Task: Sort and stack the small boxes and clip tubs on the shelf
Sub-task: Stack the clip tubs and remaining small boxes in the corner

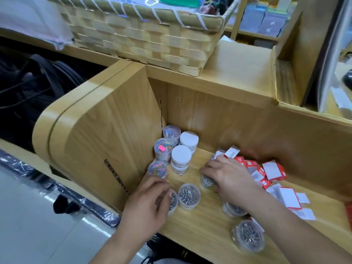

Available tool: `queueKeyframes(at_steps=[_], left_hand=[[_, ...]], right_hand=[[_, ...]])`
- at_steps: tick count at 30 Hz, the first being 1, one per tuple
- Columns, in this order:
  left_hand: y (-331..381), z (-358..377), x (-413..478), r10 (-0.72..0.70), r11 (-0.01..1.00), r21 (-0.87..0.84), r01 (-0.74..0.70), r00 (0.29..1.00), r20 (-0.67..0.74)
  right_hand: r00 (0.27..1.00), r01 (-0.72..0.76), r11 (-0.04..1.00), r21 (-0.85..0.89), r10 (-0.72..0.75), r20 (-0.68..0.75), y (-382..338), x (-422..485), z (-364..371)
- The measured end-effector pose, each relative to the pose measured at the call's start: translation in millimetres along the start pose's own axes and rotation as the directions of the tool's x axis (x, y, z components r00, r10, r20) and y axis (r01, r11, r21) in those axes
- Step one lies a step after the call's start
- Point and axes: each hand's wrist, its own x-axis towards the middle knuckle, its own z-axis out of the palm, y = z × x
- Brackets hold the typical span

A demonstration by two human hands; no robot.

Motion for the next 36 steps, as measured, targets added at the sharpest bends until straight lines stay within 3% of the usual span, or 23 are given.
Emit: queueKeyframes(at_steps=[6,10,20,23,26,29,32,36], left_hand=[[-8.3,-2.7,-26.0,-0.050,0.999,-0.008,0.049,0.995,-0.091],[-8.2,-3.3,-36.3,-0.047,0.998,-0.039,0.044,0.995,-0.083],[-13.9,-4.5,-48.3,-0.088,0.992,-0.091,0.082,0.994,-0.065],[-13.5,-4.6,-47.6,-0.072,0.993,-0.095,0.066,0.995,-0.062],[-14.1,-7.1,-45.2,-0.061,0.992,-0.114,0.056,0.997,-0.042],[-13.6,-6.7,-42.4,-0.050,0.993,-0.106,0.050,0.999,0.002],[-8.2,-0.1,-37.9,-0.032,0.996,-0.080,0.033,0.999,0.022],[0.3,12.4,-30.0,0.045,0.998,-0.046,-0.044,0.999,0.018]], right_hand=[[0.990,-0.075,0.987,0.143,0.091,-0.111,-10.2,5.1,-39.6],[0.986,0.004,0.951,0.309,0.048,-0.161,-54.5,23.0,-68.2],[0.986,0.138,0.949,0.283,-0.104,-0.131,-114.8,68.1,-29.8],[0.985,0.095,0.942,0.321,-0.042,-0.169,-111.8,63.4,-32.2],[0.967,0.042,0.869,0.494,0.088,-0.238,-93.0,43.2,-36.4],[0.982,-0.105,0.820,0.563,0.176,-0.074,-68.6,6.3,-47.3],[0.980,-0.192,0.914,0.359,0.156,0.127,-61.9,-25.4,-53.6],[0.980,-0.191,0.937,0.292,0.163,0.118,-70.5,-36.8,-36.2]])
